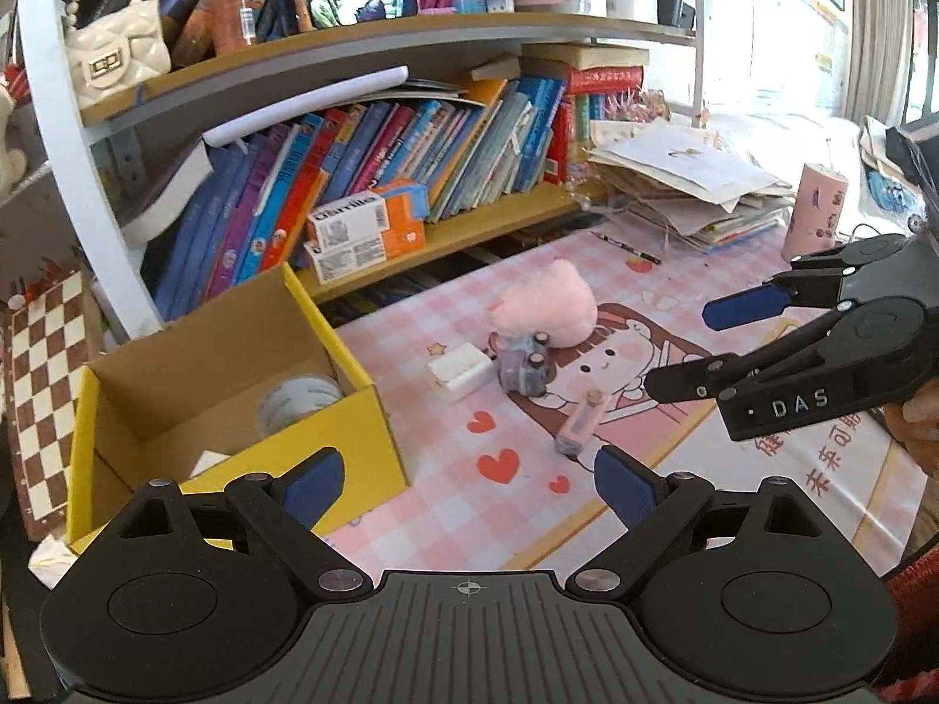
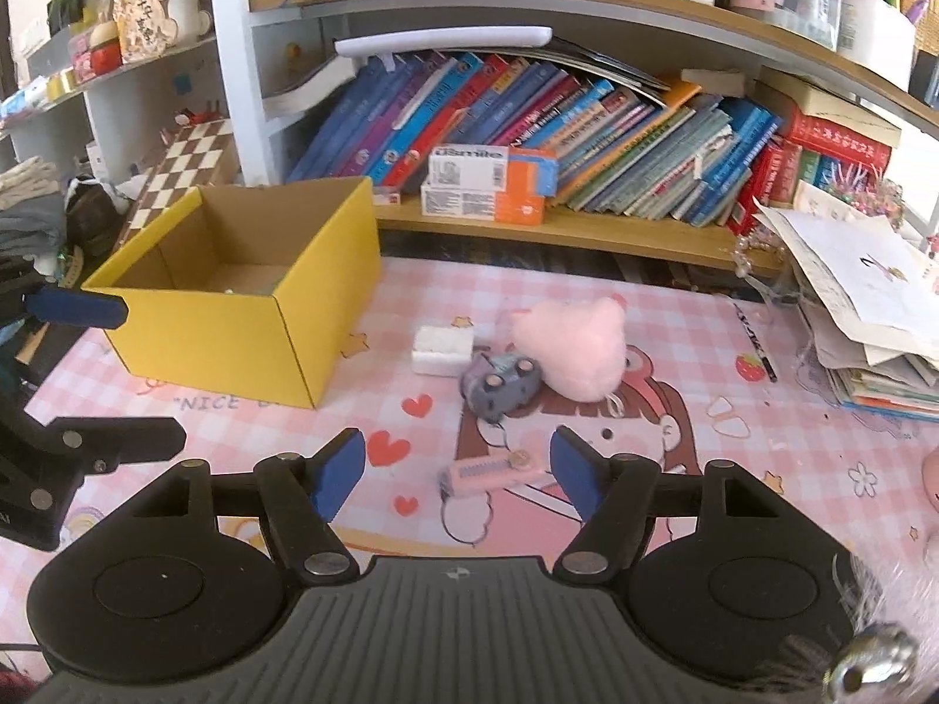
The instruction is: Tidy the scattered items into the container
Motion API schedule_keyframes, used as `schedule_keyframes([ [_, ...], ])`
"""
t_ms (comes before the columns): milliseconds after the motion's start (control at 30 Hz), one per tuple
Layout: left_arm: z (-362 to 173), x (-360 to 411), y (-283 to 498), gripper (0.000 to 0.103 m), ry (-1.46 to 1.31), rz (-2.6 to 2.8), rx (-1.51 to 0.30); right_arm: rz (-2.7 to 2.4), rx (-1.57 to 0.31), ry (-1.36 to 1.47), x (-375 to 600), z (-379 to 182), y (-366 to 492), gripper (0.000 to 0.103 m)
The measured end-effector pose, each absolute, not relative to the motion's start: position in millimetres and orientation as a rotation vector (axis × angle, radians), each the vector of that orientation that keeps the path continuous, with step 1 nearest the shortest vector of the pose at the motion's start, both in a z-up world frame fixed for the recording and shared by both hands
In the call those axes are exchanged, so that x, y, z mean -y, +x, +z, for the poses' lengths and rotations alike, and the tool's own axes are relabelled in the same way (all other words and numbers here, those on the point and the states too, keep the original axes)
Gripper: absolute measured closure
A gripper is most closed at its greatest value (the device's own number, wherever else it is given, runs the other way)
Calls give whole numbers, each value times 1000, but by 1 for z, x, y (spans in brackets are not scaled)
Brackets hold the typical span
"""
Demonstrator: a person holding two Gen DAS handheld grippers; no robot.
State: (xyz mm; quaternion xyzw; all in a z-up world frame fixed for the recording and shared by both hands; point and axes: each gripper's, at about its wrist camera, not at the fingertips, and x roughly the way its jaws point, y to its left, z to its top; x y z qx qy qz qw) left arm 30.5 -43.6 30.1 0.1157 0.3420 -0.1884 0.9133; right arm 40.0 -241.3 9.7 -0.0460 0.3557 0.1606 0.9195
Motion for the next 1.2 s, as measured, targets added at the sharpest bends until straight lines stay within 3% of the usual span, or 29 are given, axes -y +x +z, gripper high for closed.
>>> schedule_keyframes([
  [1200, -12, 97, 87, 9, 257, -441, -830, 196, -828, 5, 297, -41, 77, 30],
])
